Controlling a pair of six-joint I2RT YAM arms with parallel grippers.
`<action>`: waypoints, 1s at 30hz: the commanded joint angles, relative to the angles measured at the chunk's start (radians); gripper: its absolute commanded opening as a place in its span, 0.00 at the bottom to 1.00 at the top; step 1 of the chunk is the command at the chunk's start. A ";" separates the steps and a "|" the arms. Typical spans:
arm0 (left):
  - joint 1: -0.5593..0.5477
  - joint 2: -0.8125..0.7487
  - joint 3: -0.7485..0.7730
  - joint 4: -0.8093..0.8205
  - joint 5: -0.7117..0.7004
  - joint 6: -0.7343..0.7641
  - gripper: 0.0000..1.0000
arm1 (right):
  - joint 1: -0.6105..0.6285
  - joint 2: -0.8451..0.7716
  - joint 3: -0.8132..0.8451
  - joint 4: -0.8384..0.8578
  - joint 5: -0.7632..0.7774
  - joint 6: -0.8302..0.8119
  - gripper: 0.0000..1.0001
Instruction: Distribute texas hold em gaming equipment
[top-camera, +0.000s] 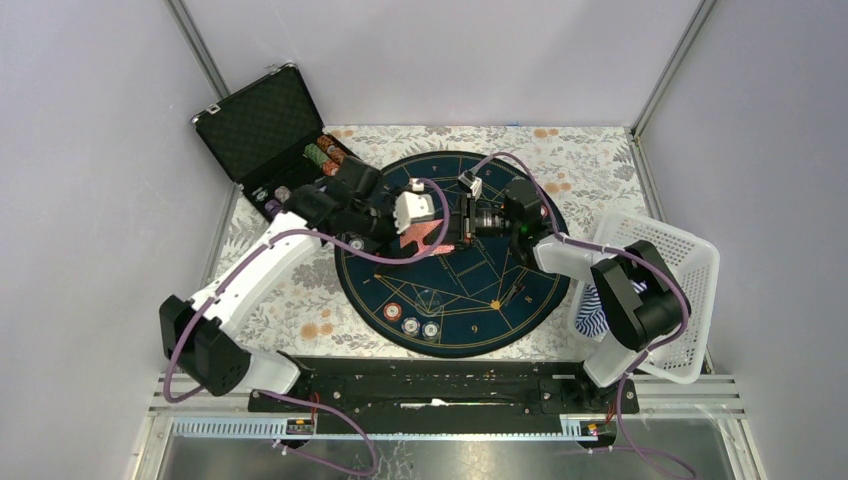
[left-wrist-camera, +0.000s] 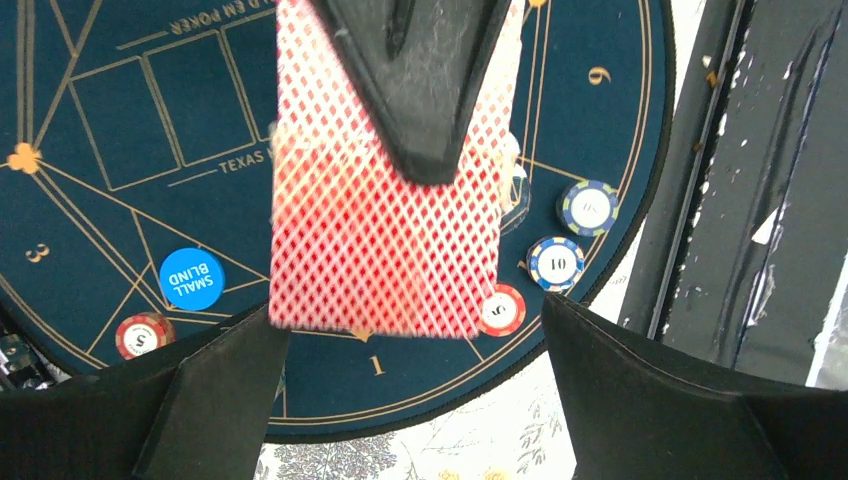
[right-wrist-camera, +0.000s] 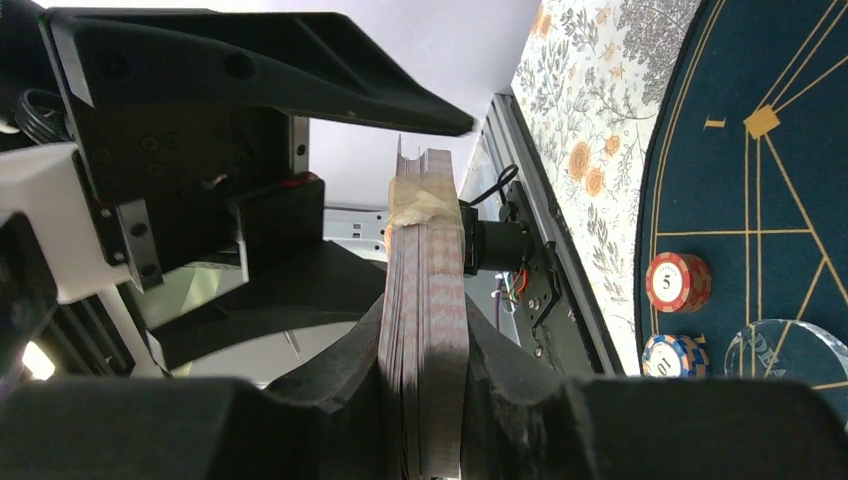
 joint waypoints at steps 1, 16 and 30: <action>-0.054 0.040 0.049 0.015 -0.098 0.050 0.99 | 0.025 -0.054 0.020 0.010 -0.018 -0.049 0.15; -0.156 0.106 0.028 0.150 -0.146 -0.065 0.96 | 0.051 -0.051 0.008 0.053 -0.010 -0.011 0.17; -0.156 0.075 -0.033 0.170 -0.159 -0.103 0.30 | 0.049 -0.042 0.016 0.046 -0.028 -0.014 0.42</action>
